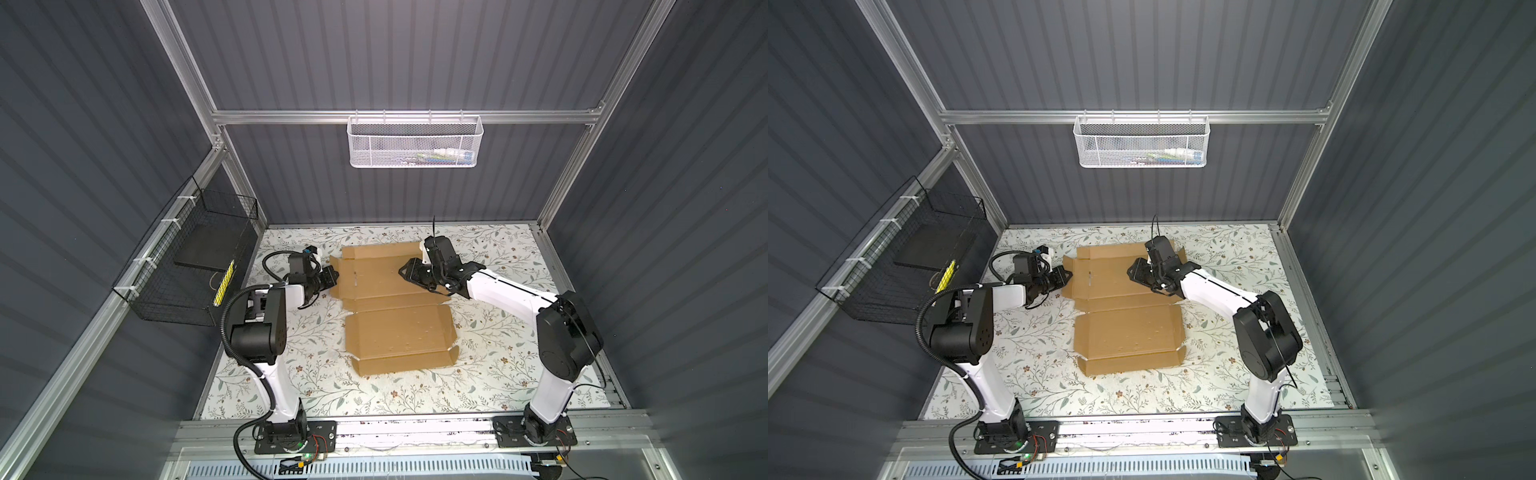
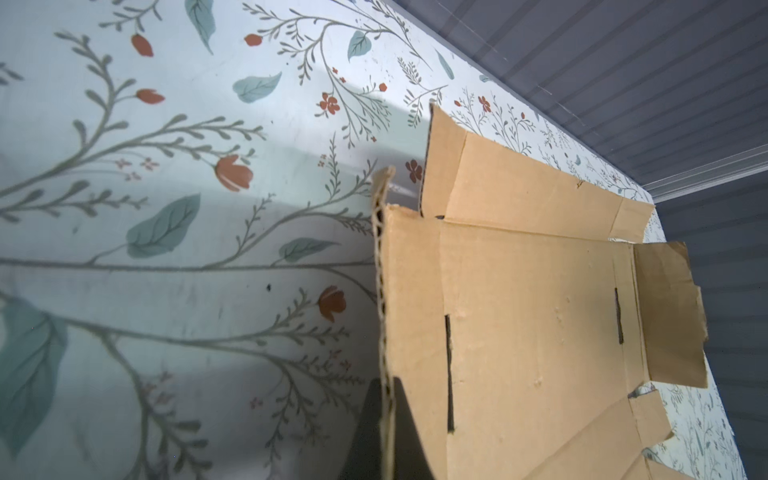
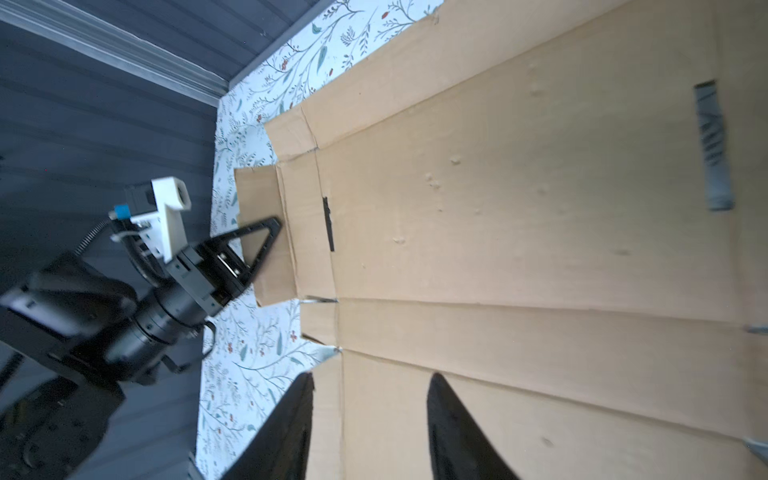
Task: Fold the paper box
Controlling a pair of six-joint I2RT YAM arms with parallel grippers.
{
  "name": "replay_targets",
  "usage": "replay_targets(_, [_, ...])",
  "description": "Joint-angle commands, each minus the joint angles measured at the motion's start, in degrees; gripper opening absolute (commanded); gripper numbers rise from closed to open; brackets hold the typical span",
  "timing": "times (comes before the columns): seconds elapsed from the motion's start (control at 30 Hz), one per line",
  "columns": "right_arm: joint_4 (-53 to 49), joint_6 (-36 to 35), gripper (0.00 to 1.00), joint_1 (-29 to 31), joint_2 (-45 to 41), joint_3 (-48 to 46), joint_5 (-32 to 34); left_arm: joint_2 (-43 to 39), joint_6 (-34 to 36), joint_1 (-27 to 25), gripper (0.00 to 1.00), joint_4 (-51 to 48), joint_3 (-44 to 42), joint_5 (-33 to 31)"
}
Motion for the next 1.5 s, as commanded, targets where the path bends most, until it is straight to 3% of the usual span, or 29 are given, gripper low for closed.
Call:
replay_targets(0.0, [3.8, 7.6, 0.47, 0.7, 2.0, 1.8, 1.5, -3.6, -2.3, 0.2, 0.00, 14.0, -6.2, 0.2])
replay_targets(0.4, [7.9, 24.8, 0.55, -1.4, 7.6, 8.3, 5.3, -9.0, -2.8, 0.2, 0.00, 36.5, -20.0, -0.1])
replay_targets(0.8, [1.2, 29.5, 0.60, -3.1, 13.0, 20.9, 8.2, -7.4, -2.8, -0.1, 0.00, 53.1, -26.2, -0.5])
replay_targets(1.07, [-3.2, 33.8, 0.61, -3.0, 13.7, 23.0, 10.1, -7.8, -1.1, -0.7, 0.00, 57.5, -27.8, -1.1])
replay_targets(1.47, [-6.1, 34.7, 0.62, -3.1, 13.6, 26.1, 12.9, -9.0, 0.9, -1.4, 0.00, 61.8, -29.7, 0.6])
